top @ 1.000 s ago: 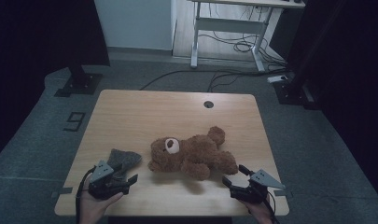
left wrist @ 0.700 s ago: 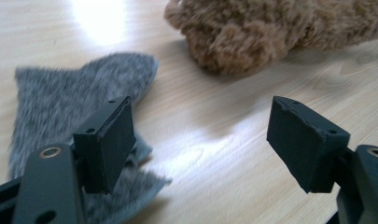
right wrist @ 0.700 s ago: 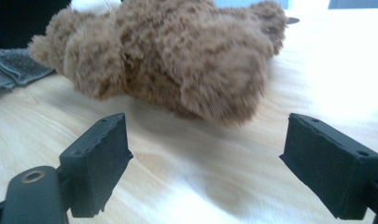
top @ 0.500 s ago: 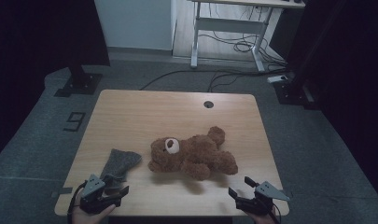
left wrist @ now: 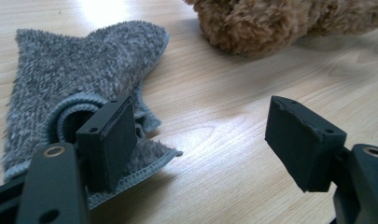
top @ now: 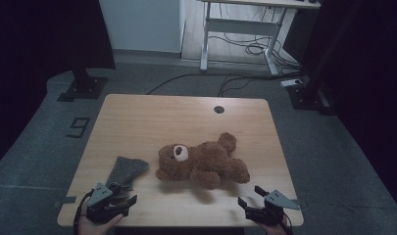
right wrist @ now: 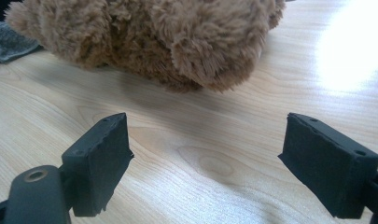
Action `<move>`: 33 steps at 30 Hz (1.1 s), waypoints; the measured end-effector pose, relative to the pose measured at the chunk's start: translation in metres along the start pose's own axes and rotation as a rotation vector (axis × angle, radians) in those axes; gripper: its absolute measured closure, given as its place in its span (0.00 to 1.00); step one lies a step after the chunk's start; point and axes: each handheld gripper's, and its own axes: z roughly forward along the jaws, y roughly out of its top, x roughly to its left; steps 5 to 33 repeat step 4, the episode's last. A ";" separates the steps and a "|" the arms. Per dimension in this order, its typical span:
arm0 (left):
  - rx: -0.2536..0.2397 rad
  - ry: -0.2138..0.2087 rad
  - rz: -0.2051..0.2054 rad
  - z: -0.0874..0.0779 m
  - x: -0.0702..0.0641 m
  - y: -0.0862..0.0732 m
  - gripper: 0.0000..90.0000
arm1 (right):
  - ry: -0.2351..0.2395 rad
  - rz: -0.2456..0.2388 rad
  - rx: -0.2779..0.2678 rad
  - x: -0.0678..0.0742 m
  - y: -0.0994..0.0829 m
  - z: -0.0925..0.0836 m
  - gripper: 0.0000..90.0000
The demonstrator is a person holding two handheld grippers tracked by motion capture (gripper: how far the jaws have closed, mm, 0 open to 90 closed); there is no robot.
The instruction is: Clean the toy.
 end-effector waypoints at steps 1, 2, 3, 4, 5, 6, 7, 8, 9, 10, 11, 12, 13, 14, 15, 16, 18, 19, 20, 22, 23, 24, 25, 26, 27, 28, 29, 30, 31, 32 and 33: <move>0.001 -0.001 0.001 0.000 0.000 0.000 0.28 | 0.000 0.001 -0.003 0.000 0.000 0.000 0.17; 0.002 -0.001 0.001 0.000 0.000 0.000 0.28 | 0.001 0.000 -0.003 0.000 0.000 0.000 0.16; 0.001 0.002 0.000 0.000 0.000 0.000 0.28 | 0.002 0.000 -0.003 0.000 0.000 0.000 0.16; 0.000 0.004 -0.001 0.000 0.000 -0.001 0.28 | 0.001 -0.002 -0.002 0.000 0.000 0.000 0.16; 0.000 0.004 -0.001 0.000 0.000 -0.001 0.28 | 0.001 -0.002 -0.002 0.000 0.000 0.000 0.16; 0.000 0.004 -0.001 0.000 0.000 -0.001 0.28 | 0.001 -0.002 -0.002 0.000 0.000 0.000 0.16; 0.000 0.004 -0.001 0.000 0.000 -0.001 0.28 | 0.001 -0.002 -0.002 0.000 0.000 0.000 0.16; 0.000 0.004 -0.001 0.000 0.000 -0.001 0.28 | 0.001 -0.002 -0.002 0.000 0.000 0.000 0.16; 0.000 0.004 -0.001 0.000 0.000 -0.001 0.28 | 0.001 -0.002 -0.002 0.000 0.000 0.000 0.16; 0.000 0.004 -0.001 0.000 0.000 -0.001 0.28 | 0.001 -0.002 -0.002 0.000 0.000 0.000 0.16; 0.000 0.004 -0.001 0.000 0.000 -0.001 0.28 | 0.001 -0.002 -0.002 0.000 0.000 0.000 0.16; 0.000 0.004 -0.001 0.000 0.000 -0.001 0.28 | 0.001 -0.002 -0.002 0.000 0.000 0.000 0.16; 0.000 0.004 -0.001 0.000 0.000 -0.001 0.28 | 0.001 -0.002 -0.002 0.000 0.000 0.000 0.16; 0.000 0.004 -0.001 0.000 0.000 -0.001 0.28 | 0.001 -0.002 -0.002 0.000 0.000 0.000 0.16; 0.000 0.004 -0.001 0.000 0.000 -0.001 0.28 | 0.001 -0.002 -0.002 0.000 0.000 0.000 0.16; 0.000 0.004 -0.001 0.000 0.000 -0.001 0.28 | 0.001 -0.002 -0.002 0.000 0.000 0.000 0.16; 0.000 0.004 -0.001 0.000 0.000 -0.001 0.28 | 0.001 -0.002 -0.002 0.000 0.000 0.000 0.16; 0.000 0.004 -0.001 0.000 0.000 -0.001 0.28 | 0.001 -0.002 -0.002 0.000 0.000 0.000 0.16; 0.000 0.004 -0.001 0.000 0.000 -0.001 0.28 | 0.001 -0.002 -0.002 0.000 0.000 0.000 0.16; 0.000 0.004 -0.001 0.000 0.000 -0.001 0.28 | 0.001 -0.002 -0.002 0.000 0.000 0.000 0.16; 0.000 0.004 -0.001 0.000 0.000 -0.001 0.28 | 0.001 -0.002 -0.002 0.000 0.000 0.000 0.16; 0.000 0.004 -0.001 0.000 0.000 -0.001 0.28 | 0.001 -0.002 -0.002 0.000 0.000 0.000 0.16; 0.000 0.004 -0.001 0.000 0.000 -0.001 0.28 | 0.001 -0.002 -0.002 0.000 0.000 0.000 0.16; 0.000 0.004 -0.001 0.000 0.000 -0.001 0.28 | 0.001 -0.002 -0.002 0.000 0.000 0.000 0.16; 0.000 0.004 -0.001 0.000 0.000 -0.001 0.28 | 0.001 -0.002 -0.002 0.000 0.000 0.000 0.16; 0.000 0.004 -0.001 0.000 0.000 -0.001 0.28 | 0.001 -0.002 -0.002 0.000 0.000 0.000 0.16; 0.000 0.004 -0.001 0.000 0.000 -0.001 0.28 | 0.001 -0.002 -0.002 0.000 0.000 0.000 0.16; 0.000 0.004 -0.001 0.000 0.000 -0.001 0.28 | 0.001 -0.002 -0.002 0.000 0.000 0.000 0.16; 0.000 0.004 -0.001 0.000 0.000 -0.001 0.28 | 0.001 -0.002 -0.002 0.000 0.000 0.000 0.16; 0.000 0.004 -0.001 0.000 0.000 -0.001 0.28 | 0.001 -0.002 -0.002 0.000 0.000 0.000 0.16; 0.000 0.004 -0.001 0.000 0.000 -0.001 0.28 | 0.001 -0.002 -0.002 0.000 0.000 0.000 0.16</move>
